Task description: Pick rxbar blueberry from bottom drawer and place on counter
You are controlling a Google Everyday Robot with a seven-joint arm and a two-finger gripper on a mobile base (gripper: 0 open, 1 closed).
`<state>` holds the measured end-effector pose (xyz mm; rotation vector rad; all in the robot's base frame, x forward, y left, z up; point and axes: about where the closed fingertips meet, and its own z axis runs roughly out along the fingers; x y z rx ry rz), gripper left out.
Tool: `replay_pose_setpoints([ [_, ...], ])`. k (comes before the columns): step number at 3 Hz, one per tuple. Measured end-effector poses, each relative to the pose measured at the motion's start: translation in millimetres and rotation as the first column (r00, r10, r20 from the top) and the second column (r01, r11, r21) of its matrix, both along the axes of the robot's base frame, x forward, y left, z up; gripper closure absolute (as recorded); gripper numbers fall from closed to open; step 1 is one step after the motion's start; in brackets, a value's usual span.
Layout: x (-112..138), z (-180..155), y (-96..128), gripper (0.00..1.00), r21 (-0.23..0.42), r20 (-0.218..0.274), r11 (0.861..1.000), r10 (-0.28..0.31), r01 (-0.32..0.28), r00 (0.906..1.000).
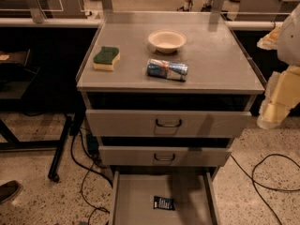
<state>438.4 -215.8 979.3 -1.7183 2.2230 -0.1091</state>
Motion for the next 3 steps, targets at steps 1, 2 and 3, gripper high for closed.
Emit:
replay_pose_setpoints([
  [1,0.0,0.0,0.0,0.00,0.000,0.000,1.000,0.000,0.000,1.0000],
  [2,-5.6,-31.5,-5.1,0.00,0.004,-0.045,1.000,-0.007,0.007,0.9990],
  [3,-15.3,-91.0,-16.0,0.00,0.011,-0.132,1.000,-0.021,0.022,0.9911],
])
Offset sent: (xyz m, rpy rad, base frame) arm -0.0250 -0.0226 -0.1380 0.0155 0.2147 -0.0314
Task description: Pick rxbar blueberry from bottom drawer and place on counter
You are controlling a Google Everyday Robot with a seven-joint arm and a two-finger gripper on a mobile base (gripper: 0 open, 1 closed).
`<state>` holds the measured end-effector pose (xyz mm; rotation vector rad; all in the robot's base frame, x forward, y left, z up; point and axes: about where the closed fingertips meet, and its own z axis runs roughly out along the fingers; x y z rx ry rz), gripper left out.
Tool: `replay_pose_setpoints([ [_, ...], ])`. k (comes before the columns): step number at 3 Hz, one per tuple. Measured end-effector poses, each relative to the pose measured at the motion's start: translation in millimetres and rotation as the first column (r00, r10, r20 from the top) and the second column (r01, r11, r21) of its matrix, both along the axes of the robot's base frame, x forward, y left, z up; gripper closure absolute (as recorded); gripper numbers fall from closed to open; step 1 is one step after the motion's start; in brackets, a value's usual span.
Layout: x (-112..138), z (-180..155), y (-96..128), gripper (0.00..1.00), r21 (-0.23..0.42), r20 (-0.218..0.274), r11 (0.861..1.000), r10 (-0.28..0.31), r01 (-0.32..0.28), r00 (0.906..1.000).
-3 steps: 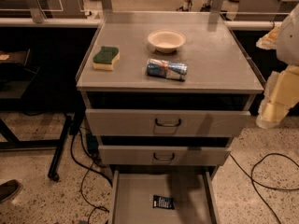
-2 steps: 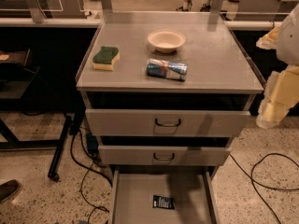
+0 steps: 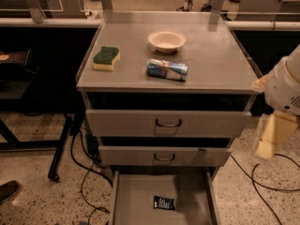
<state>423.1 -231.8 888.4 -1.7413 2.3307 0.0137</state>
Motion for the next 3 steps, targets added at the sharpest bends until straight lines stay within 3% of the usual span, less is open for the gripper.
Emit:
replay_pose_setpoints([
  [1,-8.4,-46.1,-6.7,0.00,-0.003,-0.098,1.000,-0.018,0.018,0.9951],
  [3,-10.2,-54.6,-6.9,0.00,0.019,-0.115,1.000,-0.016,0.019,0.9933],
])
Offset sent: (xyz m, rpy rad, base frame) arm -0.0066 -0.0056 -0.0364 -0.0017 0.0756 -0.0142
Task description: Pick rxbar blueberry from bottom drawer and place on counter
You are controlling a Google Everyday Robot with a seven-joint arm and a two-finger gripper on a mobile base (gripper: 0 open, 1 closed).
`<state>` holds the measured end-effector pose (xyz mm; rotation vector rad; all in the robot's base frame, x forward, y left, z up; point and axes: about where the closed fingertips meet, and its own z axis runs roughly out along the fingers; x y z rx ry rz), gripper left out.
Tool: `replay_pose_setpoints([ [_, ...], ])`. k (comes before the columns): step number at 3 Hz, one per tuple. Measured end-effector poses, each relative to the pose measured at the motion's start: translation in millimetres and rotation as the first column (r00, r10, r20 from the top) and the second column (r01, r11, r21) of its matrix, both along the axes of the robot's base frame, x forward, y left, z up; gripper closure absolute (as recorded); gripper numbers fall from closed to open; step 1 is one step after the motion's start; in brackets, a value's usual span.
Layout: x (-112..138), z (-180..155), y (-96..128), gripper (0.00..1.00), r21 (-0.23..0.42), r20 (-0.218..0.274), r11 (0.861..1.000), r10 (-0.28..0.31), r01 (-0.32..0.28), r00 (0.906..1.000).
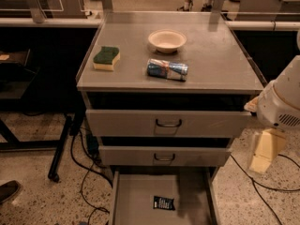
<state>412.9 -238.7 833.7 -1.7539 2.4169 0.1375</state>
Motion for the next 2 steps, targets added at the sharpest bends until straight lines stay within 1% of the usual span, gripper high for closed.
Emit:
replay_pose_setpoints([
  [1,-8.8,-66.7,-7.3,0.00,0.091,-0.069,0.996,-0.010,0.017,0.9976],
  [2,-7.5,-126.8,-17.2,0.00,0.152,-0.123,0.987,-0.028,0.046,0.9921],
])
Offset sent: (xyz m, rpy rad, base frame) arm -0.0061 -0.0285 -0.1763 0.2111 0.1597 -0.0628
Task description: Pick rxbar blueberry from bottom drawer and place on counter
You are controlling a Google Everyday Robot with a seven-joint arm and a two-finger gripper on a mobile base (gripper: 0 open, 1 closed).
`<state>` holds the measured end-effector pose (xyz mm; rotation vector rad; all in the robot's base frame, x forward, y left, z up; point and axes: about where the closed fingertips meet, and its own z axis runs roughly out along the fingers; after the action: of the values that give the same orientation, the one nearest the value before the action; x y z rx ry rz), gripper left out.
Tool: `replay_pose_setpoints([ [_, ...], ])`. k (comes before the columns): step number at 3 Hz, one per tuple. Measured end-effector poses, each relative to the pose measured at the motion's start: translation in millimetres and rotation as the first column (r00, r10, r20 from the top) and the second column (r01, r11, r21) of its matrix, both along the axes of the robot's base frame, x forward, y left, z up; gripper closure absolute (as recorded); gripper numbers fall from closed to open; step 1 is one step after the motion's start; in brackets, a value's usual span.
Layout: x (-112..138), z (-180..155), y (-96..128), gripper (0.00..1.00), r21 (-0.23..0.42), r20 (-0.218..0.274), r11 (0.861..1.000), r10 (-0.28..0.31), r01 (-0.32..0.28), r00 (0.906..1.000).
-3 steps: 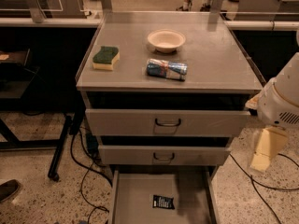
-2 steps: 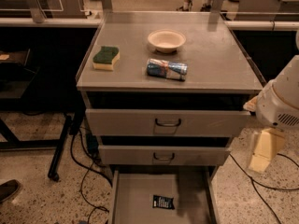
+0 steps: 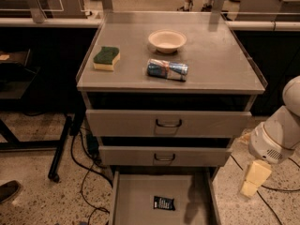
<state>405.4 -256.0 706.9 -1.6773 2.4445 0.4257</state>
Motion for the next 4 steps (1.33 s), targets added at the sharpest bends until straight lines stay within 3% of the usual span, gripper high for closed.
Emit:
replay_pose_setpoints([
  [1,0.0,-0.2,0.0,0.00,0.000,0.000,1.000,0.000,0.000,1.0000],
  [2,-2.3,-39.2,-6.1,0.00,0.071,-0.019,0.997,-0.001,0.003,0.9998],
  [3,-3.3,-109.4,-15.8,0.00,0.156,-0.068,0.988,0.000,0.010,0.9977],
  [4,-3.6,-110.7,-15.4,0.00,0.160,-0.066,0.987,0.002,0.009,0.9978],
])
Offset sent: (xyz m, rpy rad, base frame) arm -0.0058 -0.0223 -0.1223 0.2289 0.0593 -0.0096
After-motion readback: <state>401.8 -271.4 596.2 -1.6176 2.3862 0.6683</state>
